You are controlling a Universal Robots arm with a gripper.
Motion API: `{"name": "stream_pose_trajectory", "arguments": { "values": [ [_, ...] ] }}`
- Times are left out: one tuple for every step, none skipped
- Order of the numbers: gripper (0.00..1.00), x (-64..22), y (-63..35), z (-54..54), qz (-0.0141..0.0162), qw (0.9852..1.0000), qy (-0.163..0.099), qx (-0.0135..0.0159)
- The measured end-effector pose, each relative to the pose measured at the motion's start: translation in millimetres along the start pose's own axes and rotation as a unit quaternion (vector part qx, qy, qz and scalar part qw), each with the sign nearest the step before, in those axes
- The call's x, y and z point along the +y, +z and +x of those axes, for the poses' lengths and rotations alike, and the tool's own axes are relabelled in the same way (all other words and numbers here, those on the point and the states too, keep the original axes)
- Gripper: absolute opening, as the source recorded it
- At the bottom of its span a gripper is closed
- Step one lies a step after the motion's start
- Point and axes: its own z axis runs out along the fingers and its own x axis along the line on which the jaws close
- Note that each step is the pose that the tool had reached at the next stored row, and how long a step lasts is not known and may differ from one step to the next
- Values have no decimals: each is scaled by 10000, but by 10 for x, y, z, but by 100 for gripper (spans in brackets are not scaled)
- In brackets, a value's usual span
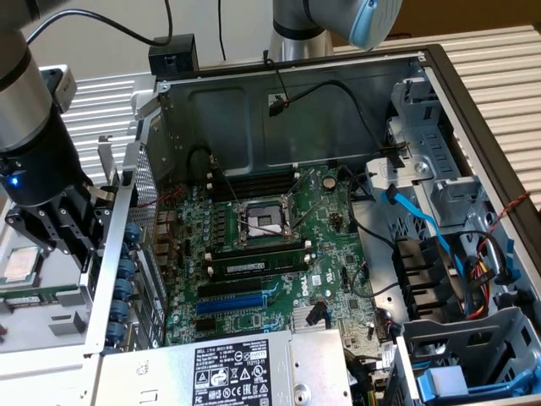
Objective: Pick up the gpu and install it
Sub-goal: 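Pick up the gpu and move the gpu toward the slot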
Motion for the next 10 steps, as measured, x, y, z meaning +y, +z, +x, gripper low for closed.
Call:
{"name": "stream_pose_trajectory", "arguments": {
  "values": [
    [28, 0, 0, 0, 0, 10000, 0, 0],
    [28, 0, 0, 0, 0, 10000, 0, 1],
    [28, 0, 0, 0, 0, 10000, 0, 0],
    [28, 0, -1, 1, 0, 10000, 0, 0],
    [28, 0, -10, 1, -2, 10000, 0, -1],
    [28, 0, -30, 0, -3, 10000, 0, 0],
    [28, 2, -58, -1, -4, 10000, 0, 1],
    [28, 3, -87, -3, -5, 10000, 1, 1],
    [28, 4, -113, -4, -6, 10000, 1, 1],
    [28, 4, -140, -5, -7, 10000, 1, 1]
  ]
}}
